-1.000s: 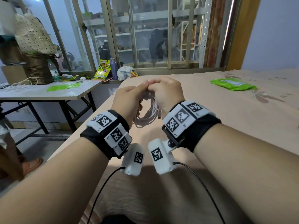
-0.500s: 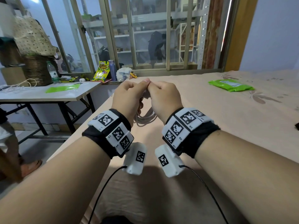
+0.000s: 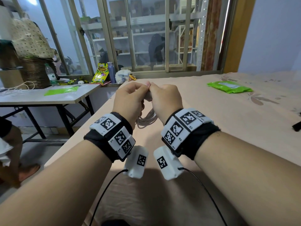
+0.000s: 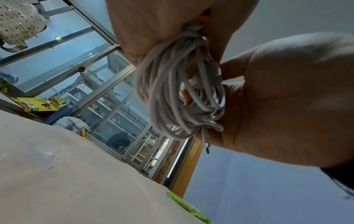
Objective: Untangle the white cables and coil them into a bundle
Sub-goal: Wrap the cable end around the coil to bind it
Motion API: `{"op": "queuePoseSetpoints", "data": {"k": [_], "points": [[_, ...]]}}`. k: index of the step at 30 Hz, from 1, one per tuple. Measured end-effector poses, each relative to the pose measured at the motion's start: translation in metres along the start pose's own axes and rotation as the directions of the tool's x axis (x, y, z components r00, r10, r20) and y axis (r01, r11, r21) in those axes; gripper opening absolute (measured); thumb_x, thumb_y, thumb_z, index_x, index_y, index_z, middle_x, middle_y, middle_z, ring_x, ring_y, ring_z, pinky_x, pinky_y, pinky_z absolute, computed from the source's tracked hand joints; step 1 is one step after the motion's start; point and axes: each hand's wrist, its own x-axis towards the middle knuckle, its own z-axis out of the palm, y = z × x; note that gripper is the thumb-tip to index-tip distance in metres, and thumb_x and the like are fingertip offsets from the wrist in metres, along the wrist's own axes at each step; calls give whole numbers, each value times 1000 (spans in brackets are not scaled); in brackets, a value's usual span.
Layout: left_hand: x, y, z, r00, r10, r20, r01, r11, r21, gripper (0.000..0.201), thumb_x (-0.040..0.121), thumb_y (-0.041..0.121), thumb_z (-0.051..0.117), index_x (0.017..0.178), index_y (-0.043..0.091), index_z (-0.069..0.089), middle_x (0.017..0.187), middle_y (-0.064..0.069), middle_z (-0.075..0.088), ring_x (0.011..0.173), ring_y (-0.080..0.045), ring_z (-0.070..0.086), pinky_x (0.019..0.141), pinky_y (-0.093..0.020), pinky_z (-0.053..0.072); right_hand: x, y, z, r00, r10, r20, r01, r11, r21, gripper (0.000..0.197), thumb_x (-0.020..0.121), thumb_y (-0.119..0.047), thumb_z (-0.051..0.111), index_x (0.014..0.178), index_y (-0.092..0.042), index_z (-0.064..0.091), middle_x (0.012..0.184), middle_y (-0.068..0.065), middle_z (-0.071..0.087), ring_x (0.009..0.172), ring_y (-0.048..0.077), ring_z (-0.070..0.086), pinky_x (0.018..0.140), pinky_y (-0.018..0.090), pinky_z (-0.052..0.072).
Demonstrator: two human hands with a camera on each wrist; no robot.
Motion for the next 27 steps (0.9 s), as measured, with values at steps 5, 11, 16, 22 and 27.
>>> {"op": "queuePoseSetpoints", "data": {"k": [5,11,16,22,27], "points": [[1,-1,-1,1000,-27,-7,27,1000,13,35,91,30,63,61,13,58,44,8,50,38,-11,36,41,-19,28,-3,-1,2,999,30,15,-31,999,14,44,92,-39,50,75,-3,69,69,7,68,72,29,60,67,34,45],[7,-5,-4,997,-78,-22,78,996,31,42,90,35,63,56,13,51,47,-3,42,38,-16,33,43,-22,25,-4,-1,4,998,48,35,-48,999,8,37,93,-35,47,62,-16,56,67,2,55,68,24,49,66,30,37],[8,-7,-3,993,-115,-39,116,993,26,44,90,38,61,52,17,54,44,2,45,39,-15,36,45,-23,27,-5,2,9,998,15,54,-17,1000,26,34,89,-39,46,77,-15,67,82,5,69,83,29,62,82,41,52],[10,-1,1,971,-203,-126,199,979,-43,42,90,35,62,53,16,58,39,2,47,42,-17,41,50,-27,32,-7,4,9,992,-120,46,119,993,10,20,91,-31,57,104,-23,70,108,-2,71,102,19,64,95,38,49],[7,2,4,971,-207,-120,205,978,-22,36,90,36,61,68,8,64,53,-4,55,47,-18,49,53,-27,39,-3,4,7,987,-156,36,158,986,-61,24,93,-34,54,102,-19,71,102,0,72,97,21,64,87,33,50]]}}
